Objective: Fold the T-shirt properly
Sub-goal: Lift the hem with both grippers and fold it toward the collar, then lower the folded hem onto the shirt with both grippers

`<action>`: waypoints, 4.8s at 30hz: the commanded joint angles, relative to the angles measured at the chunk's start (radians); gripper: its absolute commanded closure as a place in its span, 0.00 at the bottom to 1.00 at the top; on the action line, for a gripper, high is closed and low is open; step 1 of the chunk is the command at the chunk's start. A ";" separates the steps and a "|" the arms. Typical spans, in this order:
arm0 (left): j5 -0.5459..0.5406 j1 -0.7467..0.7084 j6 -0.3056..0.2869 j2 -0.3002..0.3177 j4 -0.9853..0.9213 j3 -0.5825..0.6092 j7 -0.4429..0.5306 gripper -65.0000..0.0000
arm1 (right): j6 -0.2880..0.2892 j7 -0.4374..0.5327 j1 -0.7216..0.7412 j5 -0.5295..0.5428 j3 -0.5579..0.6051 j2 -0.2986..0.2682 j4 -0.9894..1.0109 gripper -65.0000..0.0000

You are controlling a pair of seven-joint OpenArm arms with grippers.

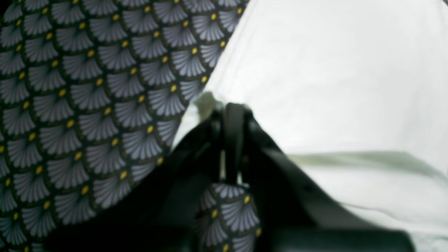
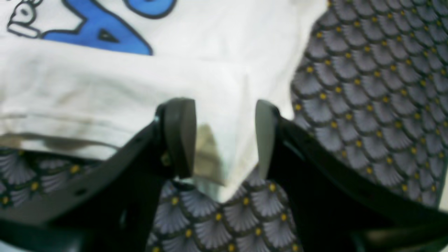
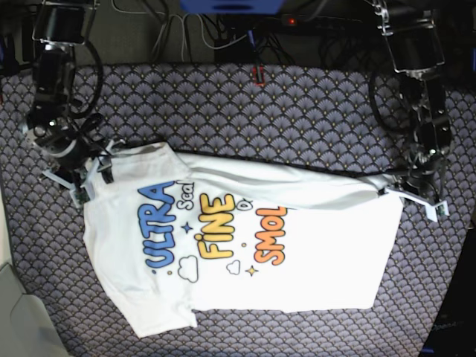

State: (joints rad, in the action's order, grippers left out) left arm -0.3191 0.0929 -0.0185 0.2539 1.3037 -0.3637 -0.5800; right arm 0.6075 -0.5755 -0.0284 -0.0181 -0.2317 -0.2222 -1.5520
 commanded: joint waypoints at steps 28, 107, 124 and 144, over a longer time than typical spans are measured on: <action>-0.005 0.029 -0.001 0.011 0.021 -0.004 0.025 0.99 | 0.005 0.028 0.107 0.011 -0.004 -0.015 0.051 1.00; -0.005 0.095 0.005 0.011 -0.180 -0.005 0.136 0.36 | 0.002 0.025 0.147 0.011 0.065 -0.092 0.130 0.48; -0.007 0.124 0.001 0.011 -0.335 0.038 0.249 0.73 | 0.002 0.019 0.123 0.011 0.030 -0.095 0.055 0.48; -0.007 0.117 0.001 0.017 -0.336 0.036 0.248 1.00 | 0.002 0.087 0.157 0.011 0.030 -0.124 0.239 0.62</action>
State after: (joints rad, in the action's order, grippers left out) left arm -0.3271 0.1993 -0.0227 0.2577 0.9558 -0.3252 -0.3229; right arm 0.6098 -0.5083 0.1123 -0.0185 -0.1955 -0.3279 -1.2972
